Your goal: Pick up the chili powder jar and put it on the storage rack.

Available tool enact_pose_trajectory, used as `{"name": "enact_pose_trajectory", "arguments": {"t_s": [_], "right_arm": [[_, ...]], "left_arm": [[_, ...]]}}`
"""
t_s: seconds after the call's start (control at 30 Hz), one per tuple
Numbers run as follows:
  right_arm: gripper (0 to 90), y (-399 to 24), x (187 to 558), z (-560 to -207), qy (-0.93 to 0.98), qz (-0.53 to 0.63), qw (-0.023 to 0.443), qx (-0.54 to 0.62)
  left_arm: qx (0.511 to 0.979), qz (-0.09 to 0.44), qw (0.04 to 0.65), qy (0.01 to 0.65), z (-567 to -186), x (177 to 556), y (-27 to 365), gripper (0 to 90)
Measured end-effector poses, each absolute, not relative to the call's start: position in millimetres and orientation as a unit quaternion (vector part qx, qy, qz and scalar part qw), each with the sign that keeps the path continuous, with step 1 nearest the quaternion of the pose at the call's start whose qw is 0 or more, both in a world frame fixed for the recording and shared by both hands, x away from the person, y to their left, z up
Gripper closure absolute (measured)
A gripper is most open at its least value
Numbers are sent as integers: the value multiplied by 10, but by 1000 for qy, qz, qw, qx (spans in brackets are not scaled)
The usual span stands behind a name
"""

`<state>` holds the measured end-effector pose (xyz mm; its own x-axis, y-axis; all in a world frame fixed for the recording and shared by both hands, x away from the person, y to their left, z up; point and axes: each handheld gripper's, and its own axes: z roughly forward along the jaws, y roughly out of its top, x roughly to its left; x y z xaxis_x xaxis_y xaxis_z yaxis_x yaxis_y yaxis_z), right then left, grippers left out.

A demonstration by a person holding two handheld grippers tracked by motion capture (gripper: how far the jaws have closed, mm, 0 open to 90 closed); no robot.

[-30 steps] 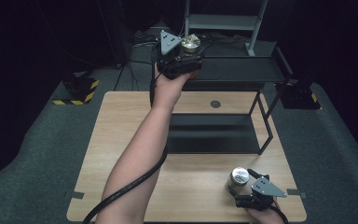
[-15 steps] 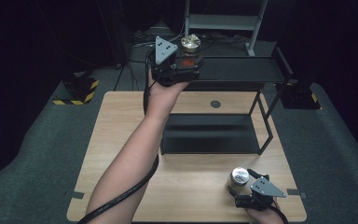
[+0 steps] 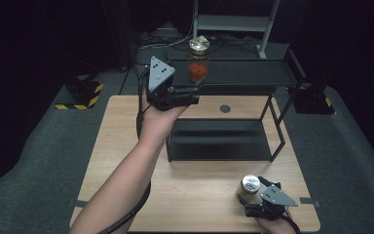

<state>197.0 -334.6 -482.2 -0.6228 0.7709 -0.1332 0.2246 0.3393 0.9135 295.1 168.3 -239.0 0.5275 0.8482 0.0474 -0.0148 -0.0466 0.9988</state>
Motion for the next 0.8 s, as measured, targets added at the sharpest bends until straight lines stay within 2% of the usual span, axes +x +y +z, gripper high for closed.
{"name": "enact_pose_trajectory", "arguments": {"t_s": [0.47,0.8], "right_arm": [[2,-3337,1968,-4819,767,472,290,323],[2,-3332,1965,-4818,768,471,291,323]], "left_arm": [[630,367,597,334,-2602,2591,1817,3],[638,351,594,341,-2824,2482,1930,3]]}}
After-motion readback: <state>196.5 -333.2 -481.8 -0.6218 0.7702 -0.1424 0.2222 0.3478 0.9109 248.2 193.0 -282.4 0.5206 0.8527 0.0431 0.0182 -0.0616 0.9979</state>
